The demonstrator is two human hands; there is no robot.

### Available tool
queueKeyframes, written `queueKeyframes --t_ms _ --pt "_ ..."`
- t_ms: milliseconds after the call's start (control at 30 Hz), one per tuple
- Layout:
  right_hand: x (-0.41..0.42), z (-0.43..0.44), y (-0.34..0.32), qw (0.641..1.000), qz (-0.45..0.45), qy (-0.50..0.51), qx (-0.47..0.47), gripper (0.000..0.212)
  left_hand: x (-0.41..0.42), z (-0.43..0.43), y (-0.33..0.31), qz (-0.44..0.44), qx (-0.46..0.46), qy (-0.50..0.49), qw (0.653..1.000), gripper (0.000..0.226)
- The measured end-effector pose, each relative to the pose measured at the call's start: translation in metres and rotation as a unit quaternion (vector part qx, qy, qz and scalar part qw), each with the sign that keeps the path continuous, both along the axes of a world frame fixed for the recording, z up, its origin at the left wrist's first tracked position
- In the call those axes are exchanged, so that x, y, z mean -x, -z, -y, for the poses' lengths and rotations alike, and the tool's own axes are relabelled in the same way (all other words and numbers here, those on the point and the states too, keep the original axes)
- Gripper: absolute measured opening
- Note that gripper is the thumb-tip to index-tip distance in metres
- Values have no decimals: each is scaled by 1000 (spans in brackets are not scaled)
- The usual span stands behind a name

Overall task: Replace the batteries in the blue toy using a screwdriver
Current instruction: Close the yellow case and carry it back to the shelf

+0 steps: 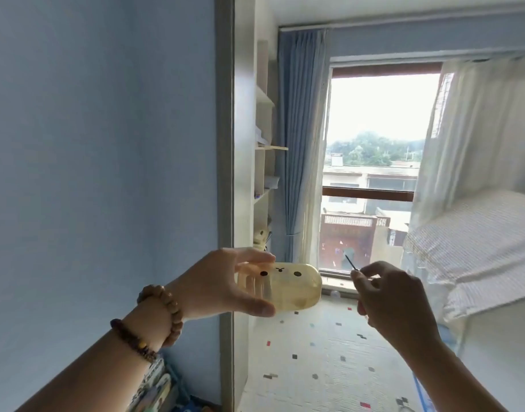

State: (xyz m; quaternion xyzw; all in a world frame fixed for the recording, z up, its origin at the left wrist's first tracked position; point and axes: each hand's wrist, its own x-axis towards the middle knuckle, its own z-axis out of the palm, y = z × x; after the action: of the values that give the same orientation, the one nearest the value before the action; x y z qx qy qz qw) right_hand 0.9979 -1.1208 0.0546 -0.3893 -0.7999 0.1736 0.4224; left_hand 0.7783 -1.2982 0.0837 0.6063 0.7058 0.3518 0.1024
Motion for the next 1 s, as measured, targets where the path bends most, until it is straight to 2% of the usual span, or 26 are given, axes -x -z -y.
queueKeyframes --t_ms 100,200,400,667,1000 --pt "-33 -55 2 1000 3 11 29 15 -23 -65 3 2 6 10 1000 81" --pt "-54 -105 2 1000 8 20 12 13 -38 -122 6 -3 -10 18 1000 81" --pt "-61 -188 15 999 18 23 21 15 -34 -211 18 15 -7 26 1000 81" --pt "-5 -314 38 998 23 44 46 15 19 -349 39 3 1 63 998 81" --pt "101 -476 43 994 45 89 41 15 134 -536 35 -14 1 93 996 85"
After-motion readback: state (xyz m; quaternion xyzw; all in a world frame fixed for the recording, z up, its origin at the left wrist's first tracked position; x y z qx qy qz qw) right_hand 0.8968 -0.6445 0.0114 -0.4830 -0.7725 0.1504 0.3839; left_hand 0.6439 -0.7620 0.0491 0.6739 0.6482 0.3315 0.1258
